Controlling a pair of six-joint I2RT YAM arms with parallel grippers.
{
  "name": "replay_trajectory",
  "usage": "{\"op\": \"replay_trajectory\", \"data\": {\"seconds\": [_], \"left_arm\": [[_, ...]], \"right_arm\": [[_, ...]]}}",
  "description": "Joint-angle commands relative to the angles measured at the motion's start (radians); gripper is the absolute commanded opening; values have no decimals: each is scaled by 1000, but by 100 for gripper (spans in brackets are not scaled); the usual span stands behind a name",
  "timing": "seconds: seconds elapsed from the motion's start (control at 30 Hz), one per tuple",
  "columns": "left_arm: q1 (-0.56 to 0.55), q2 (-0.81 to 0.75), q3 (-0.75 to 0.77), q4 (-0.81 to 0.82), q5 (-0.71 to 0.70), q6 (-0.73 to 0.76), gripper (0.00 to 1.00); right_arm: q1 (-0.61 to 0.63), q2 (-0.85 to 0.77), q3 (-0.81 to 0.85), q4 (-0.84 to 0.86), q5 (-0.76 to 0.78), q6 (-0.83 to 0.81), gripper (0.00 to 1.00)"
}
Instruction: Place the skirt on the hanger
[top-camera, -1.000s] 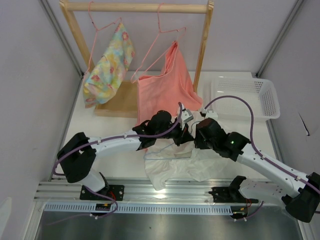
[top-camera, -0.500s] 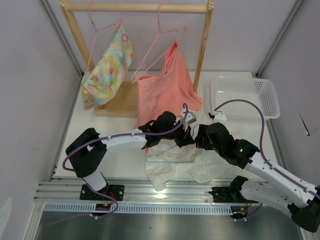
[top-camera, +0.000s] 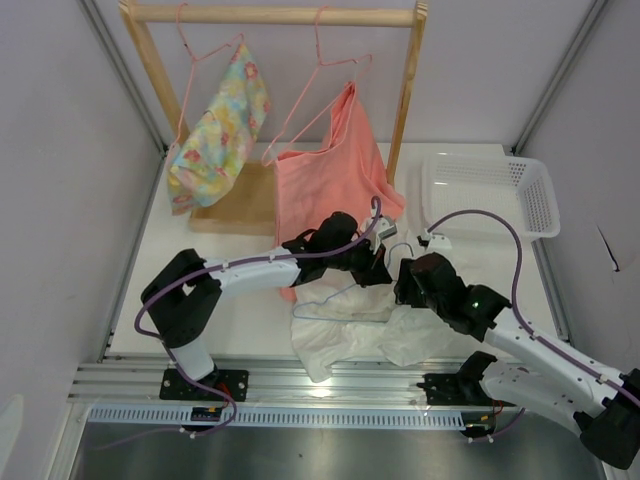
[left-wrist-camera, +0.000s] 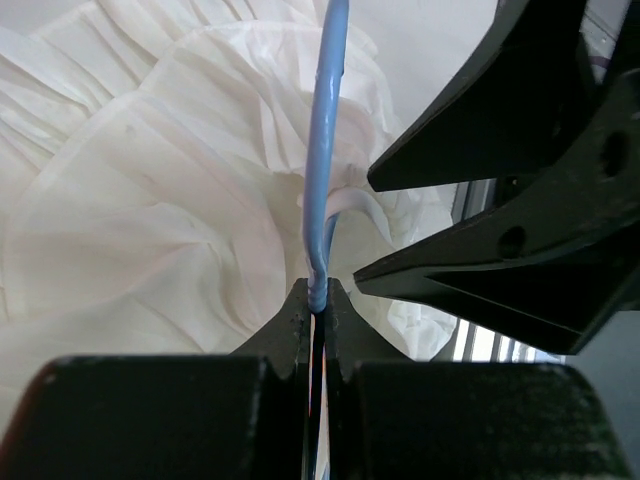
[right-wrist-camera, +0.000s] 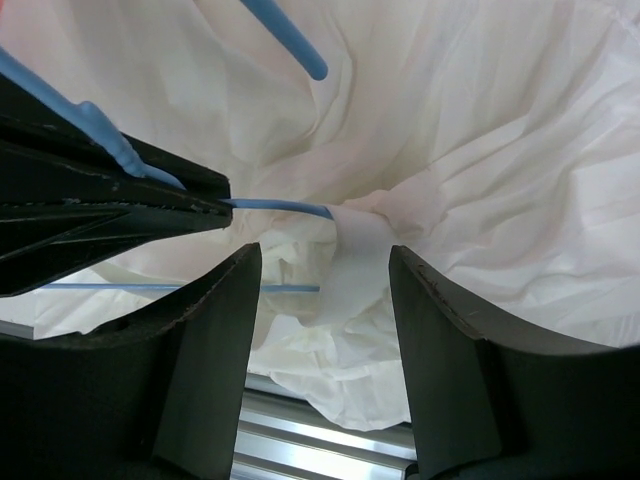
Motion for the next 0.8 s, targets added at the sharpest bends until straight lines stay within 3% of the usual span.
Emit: {"op": "replay_trajectory", "data": {"seconds": [0.0,0.27,0.47,0.77], "left_arm": [[2,10,50,-18,64,21,0],[2,9,61,-61,90,36,0],[2,15,53,-69,122,36,0],[0,46,84,-98,141,36,0]], "right_arm": [[-4,13,-24,40,6,-12,59],[-24,65,-45,153,60,-63,57],[-29,79,-47,239,98,-103,48],[28,-24,-91,310,127,-154,51]]}}
